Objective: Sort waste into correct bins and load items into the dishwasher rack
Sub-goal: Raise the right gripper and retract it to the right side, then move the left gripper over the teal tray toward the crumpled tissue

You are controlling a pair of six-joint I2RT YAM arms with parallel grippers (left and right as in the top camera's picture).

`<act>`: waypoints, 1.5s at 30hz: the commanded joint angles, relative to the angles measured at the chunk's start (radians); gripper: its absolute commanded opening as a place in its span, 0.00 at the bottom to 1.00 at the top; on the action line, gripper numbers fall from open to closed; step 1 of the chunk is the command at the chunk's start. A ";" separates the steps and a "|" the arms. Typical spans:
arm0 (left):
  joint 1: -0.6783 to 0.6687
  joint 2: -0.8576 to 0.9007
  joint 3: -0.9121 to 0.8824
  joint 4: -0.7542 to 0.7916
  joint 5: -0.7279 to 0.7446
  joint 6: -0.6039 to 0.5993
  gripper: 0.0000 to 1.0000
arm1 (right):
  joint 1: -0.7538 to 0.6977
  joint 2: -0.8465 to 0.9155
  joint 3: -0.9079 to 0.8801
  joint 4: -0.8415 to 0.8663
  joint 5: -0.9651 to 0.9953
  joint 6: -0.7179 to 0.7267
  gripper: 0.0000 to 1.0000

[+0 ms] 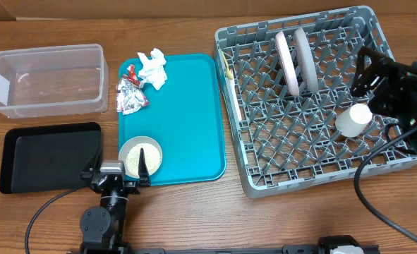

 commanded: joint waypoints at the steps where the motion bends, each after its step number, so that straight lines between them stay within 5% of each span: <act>1: 0.003 -0.001 -0.003 -0.002 0.014 0.008 1.00 | -0.010 0.016 -0.003 -0.018 0.011 0.000 1.00; 10: 0.003 0.002 0.006 0.079 0.249 -0.190 1.00 | -0.010 0.079 -0.003 -0.081 0.011 0.000 1.00; 18: 0.003 0.080 0.251 -0.002 0.217 -0.250 1.00 | -0.010 0.089 -0.003 -0.064 0.011 0.000 1.00; 36: -0.010 1.247 1.360 -0.669 0.116 -0.187 1.00 | -0.010 0.104 -0.003 -0.072 0.011 0.000 1.00; 45: -0.021 1.496 1.540 -0.577 0.296 -0.225 1.00 | -0.010 0.113 -0.003 -0.072 0.011 0.000 1.00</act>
